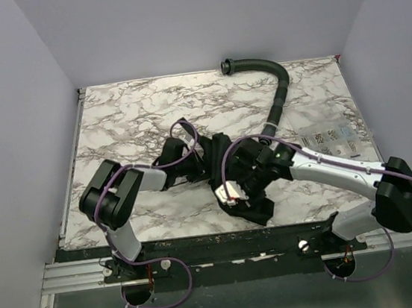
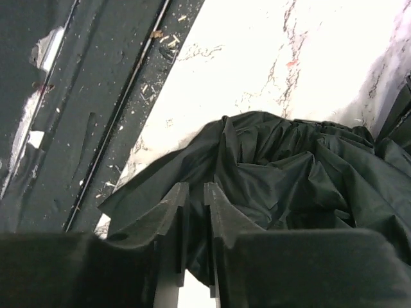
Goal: Put away the umbrella
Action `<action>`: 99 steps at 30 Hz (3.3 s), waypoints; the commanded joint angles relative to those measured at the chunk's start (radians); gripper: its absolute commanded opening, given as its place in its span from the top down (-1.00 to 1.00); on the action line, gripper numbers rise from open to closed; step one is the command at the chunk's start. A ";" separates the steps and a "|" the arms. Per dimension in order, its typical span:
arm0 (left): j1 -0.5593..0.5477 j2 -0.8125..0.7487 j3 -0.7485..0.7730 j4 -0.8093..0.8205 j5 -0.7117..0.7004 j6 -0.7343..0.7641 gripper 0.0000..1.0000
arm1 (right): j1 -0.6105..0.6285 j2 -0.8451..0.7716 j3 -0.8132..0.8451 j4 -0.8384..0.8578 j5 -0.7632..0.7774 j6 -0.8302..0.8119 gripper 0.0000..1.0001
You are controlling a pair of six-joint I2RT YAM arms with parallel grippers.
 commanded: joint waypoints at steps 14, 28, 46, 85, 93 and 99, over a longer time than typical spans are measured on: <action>0.013 0.067 -0.010 -0.082 0.014 0.082 0.91 | 0.013 0.029 -0.242 0.140 0.127 0.046 0.75; -0.061 0.125 -0.032 -0.046 0.114 0.172 0.93 | 0.013 0.278 -0.188 0.520 0.422 0.156 0.76; -0.034 0.148 -0.059 -0.034 0.041 0.125 0.90 | -0.021 0.284 0.173 -0.372 -0.105 -0.118 -0.24; -0.013 0.145 -0.006 -0.102 0.032 0.140 0.89 | 0.043 -0.169 -0.113 0.327 0.280 0.271 -1.00; -0.014 0.133 0.014 -0.126 0.026 0.143 0.89 | 0.095 -0.154 -0.349 0.571 0.433 0.152 -1.00; -0.014 0.138 0.031 -0.146 0.032 0.153 0.89 | 0.096 -0.120 -0.528 0.922 0.548 0.029 -1.00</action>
